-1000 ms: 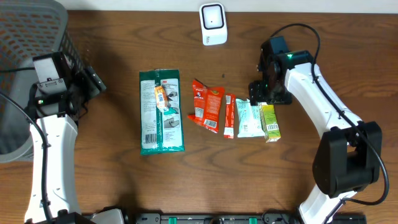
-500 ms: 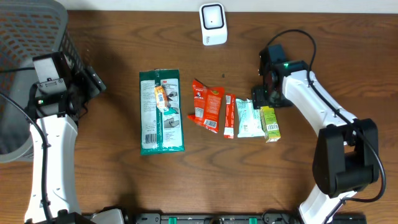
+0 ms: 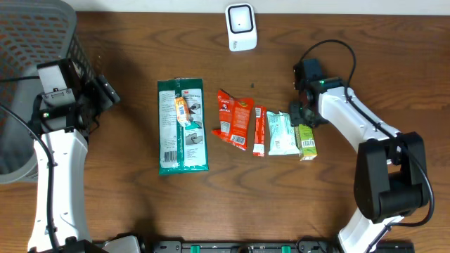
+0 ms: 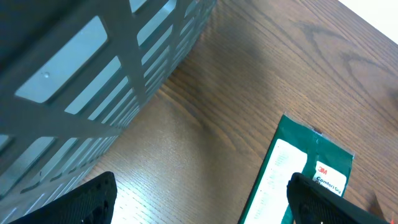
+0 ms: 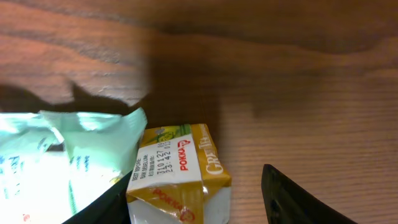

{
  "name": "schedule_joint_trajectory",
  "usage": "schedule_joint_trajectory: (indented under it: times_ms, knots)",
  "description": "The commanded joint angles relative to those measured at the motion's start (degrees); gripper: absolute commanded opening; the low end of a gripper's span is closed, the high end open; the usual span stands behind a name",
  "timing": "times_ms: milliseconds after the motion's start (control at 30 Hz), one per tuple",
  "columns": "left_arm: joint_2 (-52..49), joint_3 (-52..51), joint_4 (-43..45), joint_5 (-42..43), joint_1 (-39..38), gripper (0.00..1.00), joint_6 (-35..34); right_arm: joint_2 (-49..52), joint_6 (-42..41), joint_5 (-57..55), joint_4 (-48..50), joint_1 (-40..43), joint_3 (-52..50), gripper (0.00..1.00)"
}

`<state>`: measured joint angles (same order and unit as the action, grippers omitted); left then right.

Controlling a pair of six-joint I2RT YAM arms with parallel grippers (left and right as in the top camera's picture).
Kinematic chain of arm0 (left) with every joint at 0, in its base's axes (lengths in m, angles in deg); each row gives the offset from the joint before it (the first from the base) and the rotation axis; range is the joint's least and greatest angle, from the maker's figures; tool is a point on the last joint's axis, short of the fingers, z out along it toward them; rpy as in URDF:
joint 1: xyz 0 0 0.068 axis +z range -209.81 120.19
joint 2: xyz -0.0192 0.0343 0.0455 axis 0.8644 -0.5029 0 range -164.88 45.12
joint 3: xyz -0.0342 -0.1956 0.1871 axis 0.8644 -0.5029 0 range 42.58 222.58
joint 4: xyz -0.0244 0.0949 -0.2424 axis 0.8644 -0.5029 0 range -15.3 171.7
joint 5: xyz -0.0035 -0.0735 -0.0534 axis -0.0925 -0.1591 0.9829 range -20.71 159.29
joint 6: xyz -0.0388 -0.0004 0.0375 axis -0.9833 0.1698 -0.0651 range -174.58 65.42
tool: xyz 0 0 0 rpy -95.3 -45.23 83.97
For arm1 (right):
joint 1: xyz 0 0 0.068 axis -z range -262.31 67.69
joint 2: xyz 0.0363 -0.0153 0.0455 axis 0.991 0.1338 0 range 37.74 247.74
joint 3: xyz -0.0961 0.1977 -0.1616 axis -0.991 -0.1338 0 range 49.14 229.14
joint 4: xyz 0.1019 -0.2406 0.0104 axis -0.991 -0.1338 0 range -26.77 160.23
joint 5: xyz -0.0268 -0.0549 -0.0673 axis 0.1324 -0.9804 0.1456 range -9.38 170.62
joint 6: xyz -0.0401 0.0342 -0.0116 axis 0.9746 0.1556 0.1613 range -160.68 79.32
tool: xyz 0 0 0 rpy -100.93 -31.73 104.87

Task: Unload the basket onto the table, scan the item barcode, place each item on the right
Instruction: 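Lower the right gripper and grasp the yellow POKKA carton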

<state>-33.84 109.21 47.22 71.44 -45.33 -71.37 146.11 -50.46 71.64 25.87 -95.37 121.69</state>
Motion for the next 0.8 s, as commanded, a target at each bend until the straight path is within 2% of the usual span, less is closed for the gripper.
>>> schedule_joint_trajectory:
  times_ms: [0, 167, 333, 433, 767]
  knots:
    - [0.94, 0.79, 0.07, -1.57, 0.5, 0.88, -0.48, -0.04, -0.04, -2.1, 0.68, 1.79, -0.26, 0.54]
    - [0.94, 0.79, 0.04, -1.57, 0.5, 0.88, -0.48, -0.04, -0.04, -0.94, 0.7, 3.37, -0.24, 0.55]
    - [0.94, 0.79, 0.04, -1.57, 0.5, 0.88, -0.46, -0.04, -1.53, 10.01, -1.81, 4.04, -0.24, 0.52]
    - [0.94, 0.79, 0.04, -1.57, 0.5, 0.88, -0.48, -0.04, -6.58, 9.7, -3.39, 4.02, -0.37, 0.44]
    - [0.94, 0.79, 0.04, -1.57, 0.5, 0.88, -0.48, -0.04, -8.66, 8.9, -0.2, 4.02, -2.21, 0.45]
